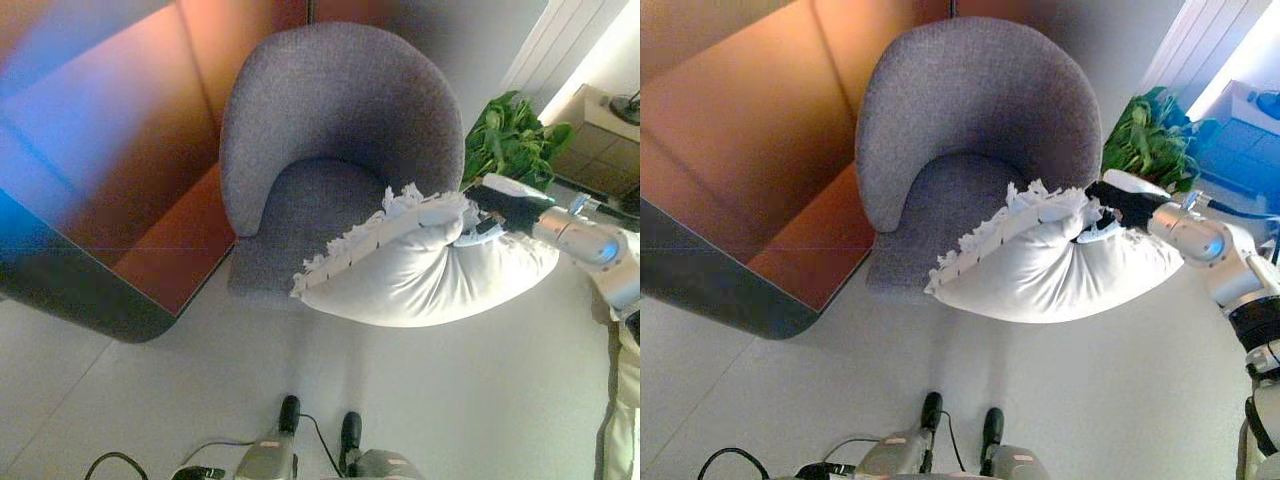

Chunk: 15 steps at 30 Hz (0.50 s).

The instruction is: Pick up the pillow and put it on the sofa.

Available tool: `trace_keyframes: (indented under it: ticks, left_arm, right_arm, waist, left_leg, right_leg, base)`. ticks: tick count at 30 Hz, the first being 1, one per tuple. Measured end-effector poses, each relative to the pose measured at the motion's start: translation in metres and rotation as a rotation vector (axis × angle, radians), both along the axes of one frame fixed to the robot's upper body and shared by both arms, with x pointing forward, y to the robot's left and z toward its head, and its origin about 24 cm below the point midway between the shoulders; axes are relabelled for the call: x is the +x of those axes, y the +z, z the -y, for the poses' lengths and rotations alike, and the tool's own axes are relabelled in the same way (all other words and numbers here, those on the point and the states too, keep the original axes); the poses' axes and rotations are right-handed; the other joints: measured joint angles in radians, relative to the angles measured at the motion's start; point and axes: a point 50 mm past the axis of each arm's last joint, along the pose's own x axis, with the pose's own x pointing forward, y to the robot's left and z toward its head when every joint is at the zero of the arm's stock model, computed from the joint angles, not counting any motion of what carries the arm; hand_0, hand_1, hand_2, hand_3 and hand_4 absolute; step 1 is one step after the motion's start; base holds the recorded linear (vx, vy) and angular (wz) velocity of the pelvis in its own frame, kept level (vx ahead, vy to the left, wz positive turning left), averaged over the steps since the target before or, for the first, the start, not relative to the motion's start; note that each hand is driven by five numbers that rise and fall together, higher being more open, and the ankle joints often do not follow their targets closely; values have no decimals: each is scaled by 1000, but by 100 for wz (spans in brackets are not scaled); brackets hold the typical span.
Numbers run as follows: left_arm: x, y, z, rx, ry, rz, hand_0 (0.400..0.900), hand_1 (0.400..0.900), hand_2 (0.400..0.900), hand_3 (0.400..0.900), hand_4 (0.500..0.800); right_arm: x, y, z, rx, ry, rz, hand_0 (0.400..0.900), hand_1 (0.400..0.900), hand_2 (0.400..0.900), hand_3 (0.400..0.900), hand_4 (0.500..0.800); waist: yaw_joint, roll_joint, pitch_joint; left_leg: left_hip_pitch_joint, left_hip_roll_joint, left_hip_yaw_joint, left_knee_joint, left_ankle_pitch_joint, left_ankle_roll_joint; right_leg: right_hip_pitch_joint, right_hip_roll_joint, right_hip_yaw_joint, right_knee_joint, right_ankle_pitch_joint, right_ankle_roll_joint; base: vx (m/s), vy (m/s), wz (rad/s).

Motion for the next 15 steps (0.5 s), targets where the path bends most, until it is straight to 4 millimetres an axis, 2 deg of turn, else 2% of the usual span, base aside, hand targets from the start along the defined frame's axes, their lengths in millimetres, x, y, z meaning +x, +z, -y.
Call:
trace_keyframes:
  ticks: [2, 8, 10, 11, 15]
  left_arm:
    - [-1, 0, 0, 2, 1, -7, 900, 900, 900, 900, 800]
    - [-5, -1, -1, 2, 1, -29, 900, 900, 900, 900, 800]
    - [-6, -1, -1, 2, -1, -31, 900, 900, 900, 900, 800]
    - [-8, -1, -2, 3, 2, -40, 900, 900, 900, 900, 800]
    - [-10, -1, -2, 1, 1, -50, 900, 900, 900, 900, 800]
  right_arm:
    - [8, 16, 2, 1, -27, 6, 400, 400, 400, 400, 500]
    - [20, 39, -1, -17, -77, 12, 400, 400, 400, 400, 500]
    - [22, 42, 3, -30, -111, -2, 400, 400, 400, 400, 500]
    - [25, 42, 6, -9, -150, -25, 400, 400, 400, 400, 500]
    - [30, 37, 13, 38, -246, -62, 400, 400, 400, 400, 500]
  waist:
    - [2, -6, -10]
    - [22, -19, -28]
    - [30, -21, -31]
    - [51, -21, -35]
    - [86, -21, -39]
  left_leg:
    - [4, 0, -3, 0, 0, 0]
    - [4, 0, -16, 0, 1, -1]
    - [5, -1, -23, 1, 2, -2]
    - [5, -1, -29, 1, 2, -4]
    - [6, -2, -45, 1, 4, -5]
  right_leg:
    - [6, 2, -3, 0, 0, 0]
    - [11, 5, -14, 0, -3, -2]
    - [13, 6, -17, -1, -5, -2]
    - [15, 6, -29, -1, -8, -4]
    - [22, 6, -40, -1, -11, -8]
  base:
    - [43, 15, 12]
    - [27, 21, 11]
    - [53, 24, 10]
    - [62, 22, 12]
    - [51, 24, 13]
